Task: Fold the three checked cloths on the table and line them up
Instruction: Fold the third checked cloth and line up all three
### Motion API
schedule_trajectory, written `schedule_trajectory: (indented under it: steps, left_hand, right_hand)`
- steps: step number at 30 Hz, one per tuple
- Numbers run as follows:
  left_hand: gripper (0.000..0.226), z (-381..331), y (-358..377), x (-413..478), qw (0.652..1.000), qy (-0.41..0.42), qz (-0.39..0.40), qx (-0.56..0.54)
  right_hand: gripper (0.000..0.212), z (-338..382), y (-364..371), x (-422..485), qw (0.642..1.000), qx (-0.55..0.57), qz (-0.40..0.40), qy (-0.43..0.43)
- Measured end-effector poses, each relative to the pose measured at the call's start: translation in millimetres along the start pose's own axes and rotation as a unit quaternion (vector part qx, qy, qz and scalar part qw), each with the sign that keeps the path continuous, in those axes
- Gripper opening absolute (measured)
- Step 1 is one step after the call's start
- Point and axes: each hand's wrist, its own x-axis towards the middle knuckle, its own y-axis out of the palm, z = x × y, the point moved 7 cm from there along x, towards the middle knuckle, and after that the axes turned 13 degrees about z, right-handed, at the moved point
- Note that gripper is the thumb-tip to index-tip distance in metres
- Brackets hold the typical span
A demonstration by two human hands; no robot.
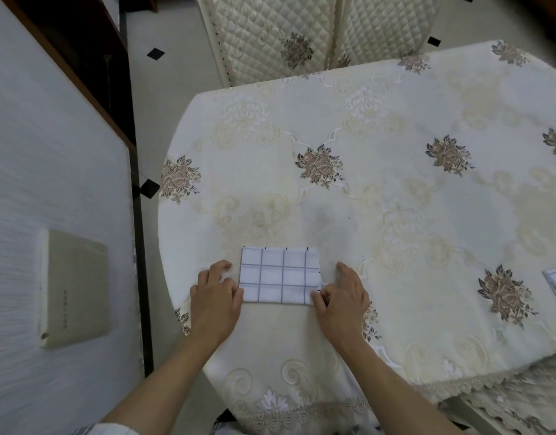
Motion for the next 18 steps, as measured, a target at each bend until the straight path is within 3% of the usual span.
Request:
schedule_trajectory:
  steps: [13, 18]
  left_hand:
    - [0.018, -3, -4, -2, 0.998, 0.015, -0.047, -0.031]
    - [0.027, -17, 5, -1, 0.995, 0.087, -0.039, 0.024]
  right_hand:
    - [0.018, 7, -4, 3, 0.999, -0.014, -0.027, 0.013]
    - [0.032, 32, -2, 1, 0.992, -0.055, -0.022, -0.107]
